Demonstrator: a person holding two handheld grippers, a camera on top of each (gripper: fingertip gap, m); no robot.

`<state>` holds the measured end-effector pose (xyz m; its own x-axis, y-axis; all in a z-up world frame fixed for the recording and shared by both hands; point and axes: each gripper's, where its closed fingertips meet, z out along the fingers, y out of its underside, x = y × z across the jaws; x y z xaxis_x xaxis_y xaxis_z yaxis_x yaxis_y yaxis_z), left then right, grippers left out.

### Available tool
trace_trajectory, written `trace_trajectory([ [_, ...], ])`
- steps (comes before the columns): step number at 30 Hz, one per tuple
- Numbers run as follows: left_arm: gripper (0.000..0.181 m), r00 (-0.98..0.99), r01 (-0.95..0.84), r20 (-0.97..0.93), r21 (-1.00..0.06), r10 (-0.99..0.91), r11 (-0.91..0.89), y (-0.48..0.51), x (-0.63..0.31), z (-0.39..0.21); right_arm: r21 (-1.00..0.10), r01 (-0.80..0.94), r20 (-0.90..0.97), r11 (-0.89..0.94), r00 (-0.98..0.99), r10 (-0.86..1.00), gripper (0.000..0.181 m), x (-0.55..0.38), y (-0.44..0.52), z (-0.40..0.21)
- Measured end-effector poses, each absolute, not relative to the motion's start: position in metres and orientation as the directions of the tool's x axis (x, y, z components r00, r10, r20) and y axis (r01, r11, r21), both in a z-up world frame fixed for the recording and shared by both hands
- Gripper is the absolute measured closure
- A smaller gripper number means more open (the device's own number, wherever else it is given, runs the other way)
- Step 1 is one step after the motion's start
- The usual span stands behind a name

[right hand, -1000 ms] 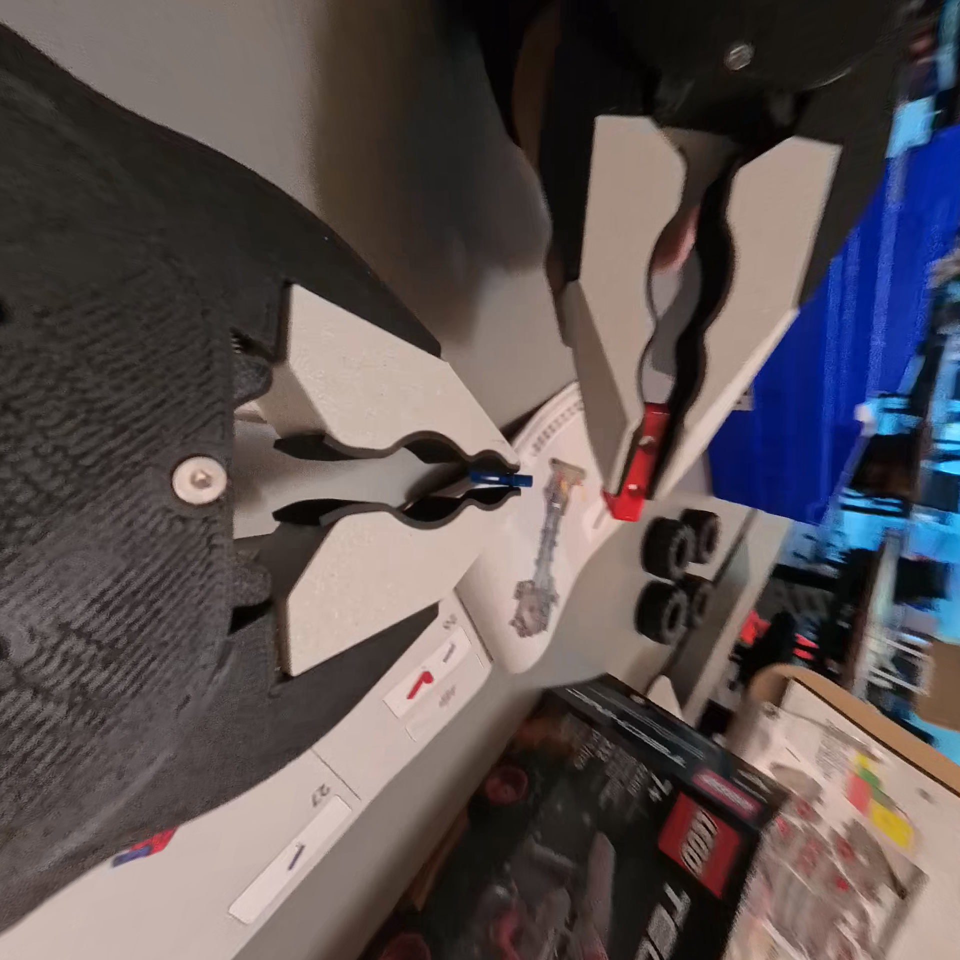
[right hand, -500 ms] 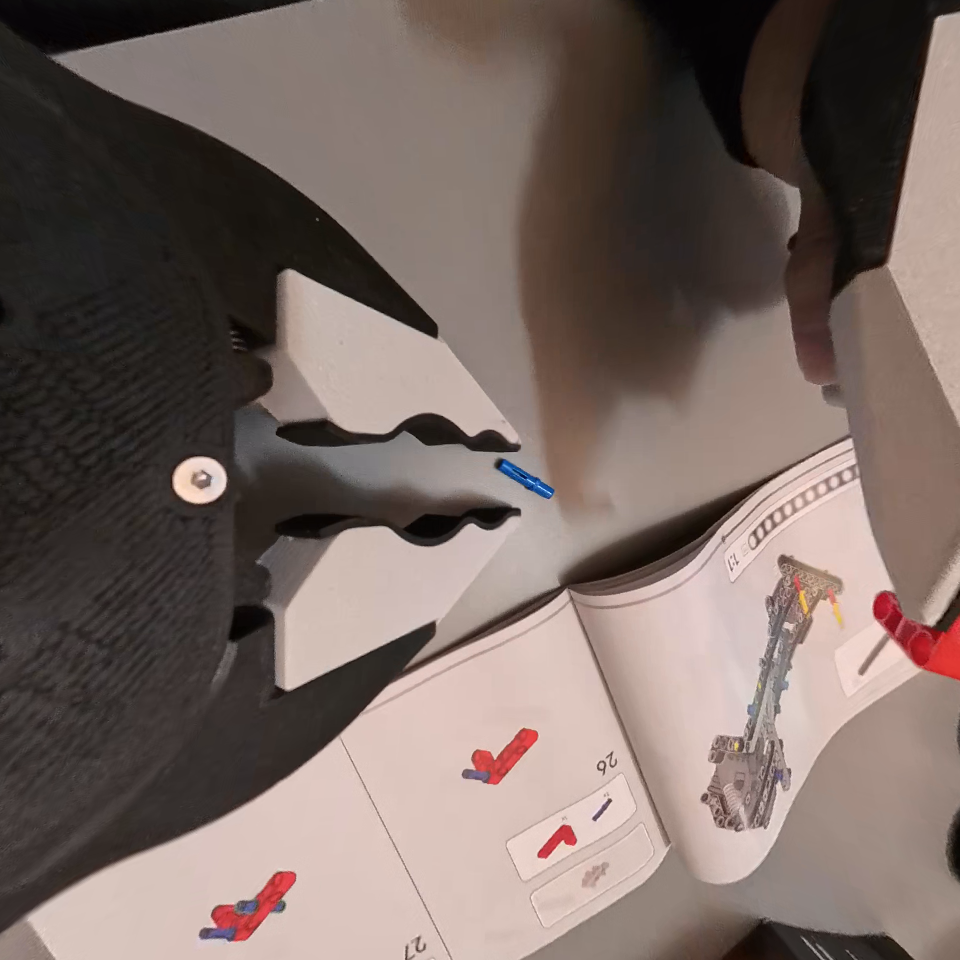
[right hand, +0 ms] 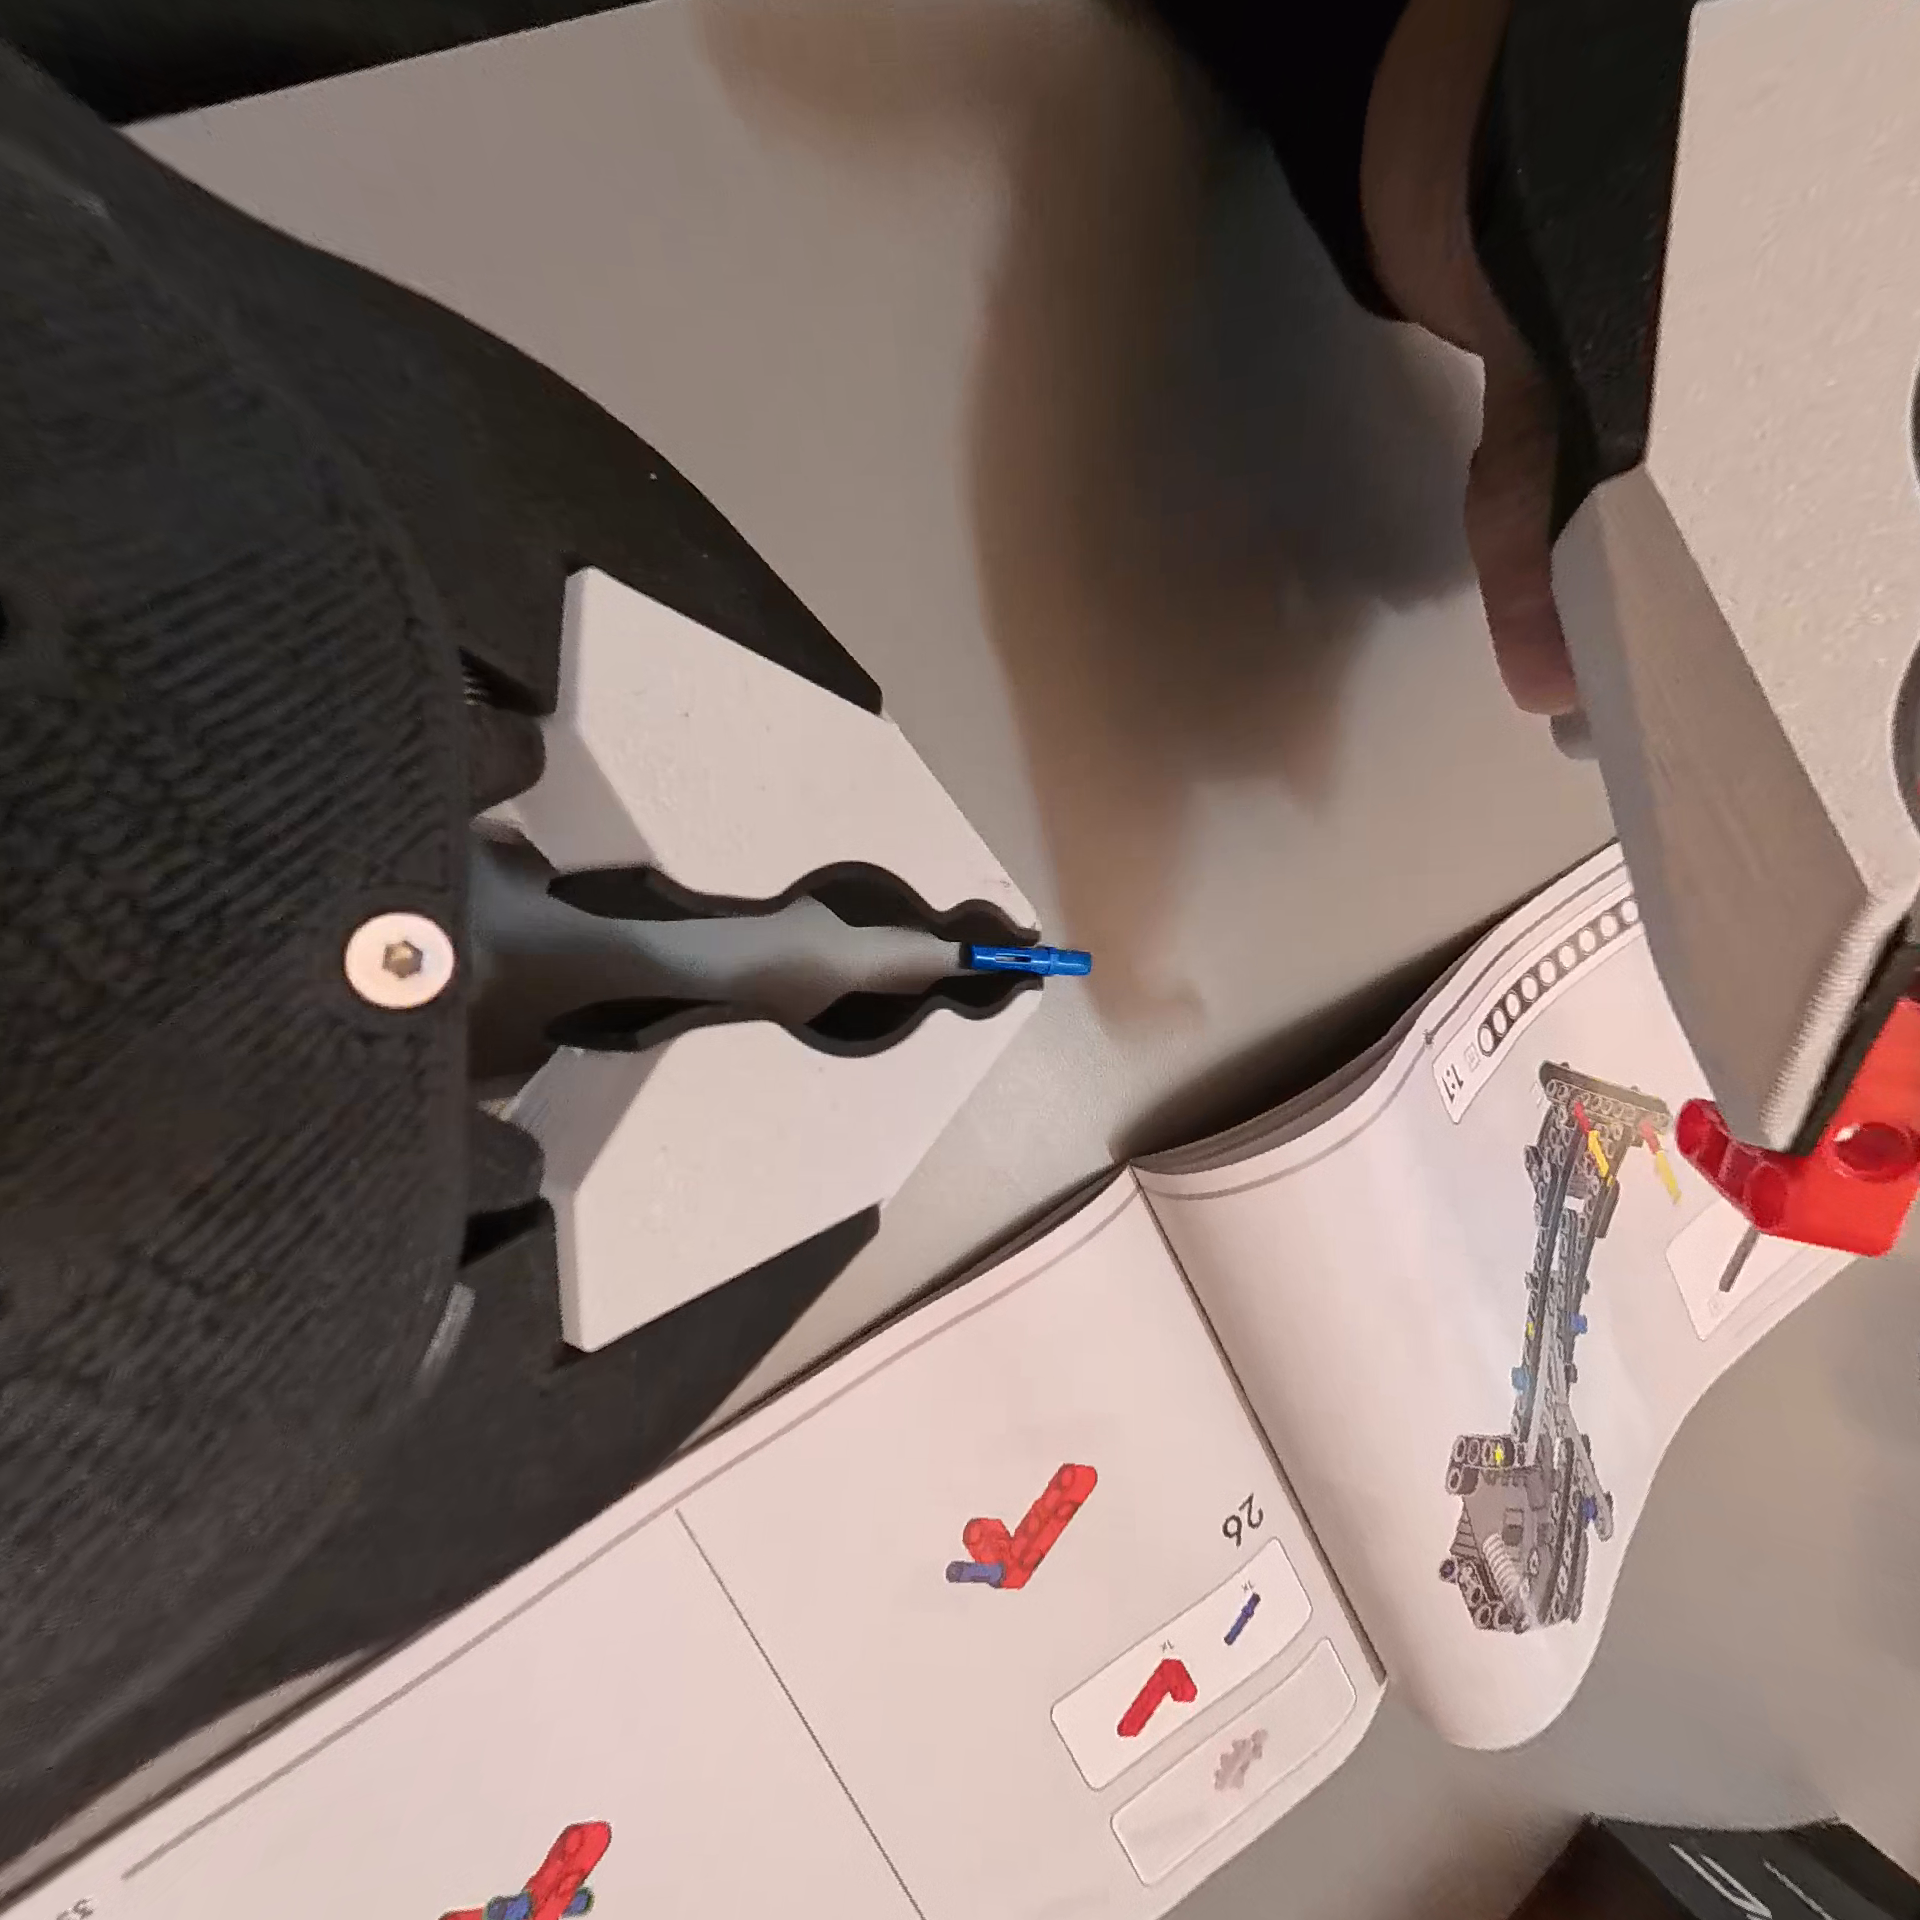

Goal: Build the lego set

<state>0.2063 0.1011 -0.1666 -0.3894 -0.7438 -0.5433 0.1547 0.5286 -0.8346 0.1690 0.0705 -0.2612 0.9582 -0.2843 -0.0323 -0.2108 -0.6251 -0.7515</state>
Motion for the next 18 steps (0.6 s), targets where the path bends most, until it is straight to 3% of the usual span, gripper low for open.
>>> trace_trajectory([
  [6,0.176,-0.425,0.137,-0.533,-0.837,-0.732,0.530,0.097,0.205,-0.171,-0.773,-0.036,0.189,-0.633,0.940,-0.285,0.179,0.191,0.073,-0.252],
  [8,0.176,-0.425,0.122,-0.498,-0.859,-0.756,0.498,0.099,0.205,-0.169,-0.902,0.005,0.149,-0.432,0.942,-0.300,0.179,0.191,0.088,-0.214],
  [10,0.176,-0.427,0.117,-0.434,-0.897,-0.794,0.427,0.103,0.205,-0.163,-0.960,-0.010,0.080,-0.281,0.948,-0.308,0.179,0.190,0.093,-0.189],
  [18,0.176,-0.478,0.106,-0.334,-0.940,-0.812,0.324,0.100,0.203,-0.161,-0.977,0.059,0.136,-0.203,0.911,-0.390,0.178,0.197,0.084,-0.172],
])
